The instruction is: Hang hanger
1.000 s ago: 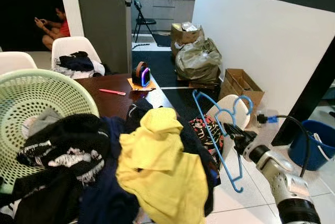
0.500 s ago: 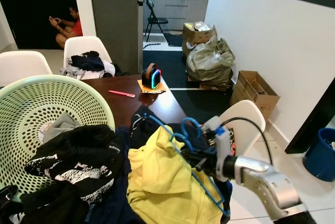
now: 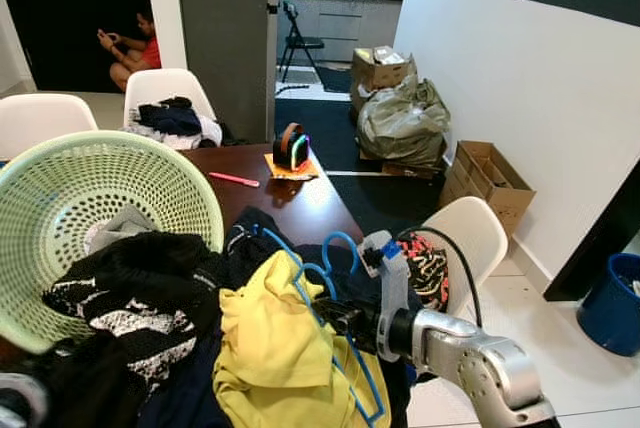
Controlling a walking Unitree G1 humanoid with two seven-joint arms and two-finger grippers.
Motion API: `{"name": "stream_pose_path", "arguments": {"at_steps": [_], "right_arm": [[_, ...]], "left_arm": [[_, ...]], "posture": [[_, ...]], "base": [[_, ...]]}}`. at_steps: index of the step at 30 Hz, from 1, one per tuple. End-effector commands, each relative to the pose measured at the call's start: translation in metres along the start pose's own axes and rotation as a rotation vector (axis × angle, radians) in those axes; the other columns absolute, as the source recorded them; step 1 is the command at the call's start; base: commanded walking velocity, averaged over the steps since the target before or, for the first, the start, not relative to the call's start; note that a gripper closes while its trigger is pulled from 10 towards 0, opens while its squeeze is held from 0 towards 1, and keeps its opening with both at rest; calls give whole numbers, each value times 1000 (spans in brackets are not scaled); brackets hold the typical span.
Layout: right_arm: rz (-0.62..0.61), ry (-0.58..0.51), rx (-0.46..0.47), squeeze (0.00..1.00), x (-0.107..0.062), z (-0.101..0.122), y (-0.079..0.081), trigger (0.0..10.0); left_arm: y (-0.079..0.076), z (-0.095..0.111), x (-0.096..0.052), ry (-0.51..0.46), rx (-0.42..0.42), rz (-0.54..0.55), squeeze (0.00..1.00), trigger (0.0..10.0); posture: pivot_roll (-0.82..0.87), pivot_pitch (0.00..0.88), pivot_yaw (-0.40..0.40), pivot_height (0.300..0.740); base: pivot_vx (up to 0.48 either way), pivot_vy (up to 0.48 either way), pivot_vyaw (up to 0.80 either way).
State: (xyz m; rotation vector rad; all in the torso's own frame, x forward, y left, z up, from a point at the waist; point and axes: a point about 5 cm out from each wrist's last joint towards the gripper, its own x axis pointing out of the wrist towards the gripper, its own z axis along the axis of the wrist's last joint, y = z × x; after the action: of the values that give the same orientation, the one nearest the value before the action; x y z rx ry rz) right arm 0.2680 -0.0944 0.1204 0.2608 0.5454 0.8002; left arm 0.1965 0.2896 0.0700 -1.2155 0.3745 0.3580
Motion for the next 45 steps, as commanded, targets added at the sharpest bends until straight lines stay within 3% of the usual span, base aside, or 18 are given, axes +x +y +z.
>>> {"name": "stream_pose_path", "arguments": {"at_steps": [1, 7, 15, 16, 18, 19, 21, 22, 23, 25, 31, 33, 34, 35, 36, 37, 41, 45], "right_arm": [[0, 82, 46, 0, 5, -15, 1, 10000], [-35, 75, 62, 0, 4, -11, 0, 10000], [-30, 57, 76, 0, 10, -6, 5, 10000], [-30, 55, 78, 0, 12, -6, 6, 10000], [-30, 55, 78, 0, 12, -6, 6, 10000], [-30, 55, 79, 0, 13, -6, 6, 10000], [-30, 55, 79, 0, 13, -6, 6, 10000], [-33, 57, 80, 0, 13, -7, 6, 10000], [-33, 57, 80, 0, 13, -7, 6, 10000], [-39, 64, 80, 0, 12, -8, 5, 10000], [-43, 68, 82, 0, 12, -8, 5, 10000], [-42, 76, 79, 0, 11, -8, 5, 10000], [-42, 76, 79, 0, 11, -8, 5, 10000], [-42, 79, 77, 0, 11, -7, 5, 10000], [-42, 79, 77, 0, 11, -7, 5, 10000], [-42, 80, 75, 0, 11, -7, 5, 10000], [-41, 80, 74, 0, 12, -6, 5, 10000], [-37, 81, 71, 0, 12, -6, 6, 10000]], "left_arm": [[0, -22, 5, 120, -29, 11, 0, 0], [-2, -36, 5, 176, -51, 11, 0, 0], [-9, -32, 5, 141, -9, 31, 0, 0], [-20, -23, 5, 65, -15, 25, 0, 0], [-20, -23, 5, 65, -15, 25, 0, 0], [-36, -13, 5, -17, -35, -8, 0, 0], [-36, -13, 5, -17, -35, -8, 0, 0], [-52, -1, 3, -116, -81, -58, 0, 0], [-52, -1, 3, -116, -81, -58, 0, 0], [-78, 30, -13, -384, -272, -208, 0, 0], [-80, 35, -22, -477, -368, -252, 0, 0], [-91, 9, -22, -406, -449, -311, 0, 0], [-91, 9, -22, -406, -449, -311, 0, 0], [-103, -6, -22, -350, -477, -362, 0, 3647], [-103, -6, -22, -350, -477, -362, 0, 3647], [-116, -20, -24, -290, -496, -416, 0, 4667], [-131, -36, -28, -212, -501, -469, 0, 4667], [-124, -50, -28, -135, -511, -426, 0, 5255]], "posture": [[119, 0, -90, 740], [126, 0, -94, 740], [128, 0, -99, 740], [129, 0, -102, 740], [129, 0, -102, 740], [129, 0, -103, 740], [129, 0, -103, 740], [130, 0, -105, 740], [130, 0, -105, 740], [133, 0, -108, 740], [138, 0, -113, 740], [139, 0, -118, 740], [139, 0, -118, 740], [139, 0, -118, 740], [139, 0, -118, 740], [139, 0, -118, 740], [146, 0, -120, 740], [144, 0, -117, 740]], "base": [[0, 0, 0], [0, 0, 0], [0, 0, 0], [0, 0, 0], [0, 0, 0], [0, 0, 0], [0, 0, 0], [0, 0, 0], [0, 0, 0], [0, 0, 0], [0, 0, 0], [0, 0, 0], [0, 0, 0], [0, 0, 0], [0, 0, 0], [0, 0, 0], [0, 0, 0], [0, 0, 0]]}}
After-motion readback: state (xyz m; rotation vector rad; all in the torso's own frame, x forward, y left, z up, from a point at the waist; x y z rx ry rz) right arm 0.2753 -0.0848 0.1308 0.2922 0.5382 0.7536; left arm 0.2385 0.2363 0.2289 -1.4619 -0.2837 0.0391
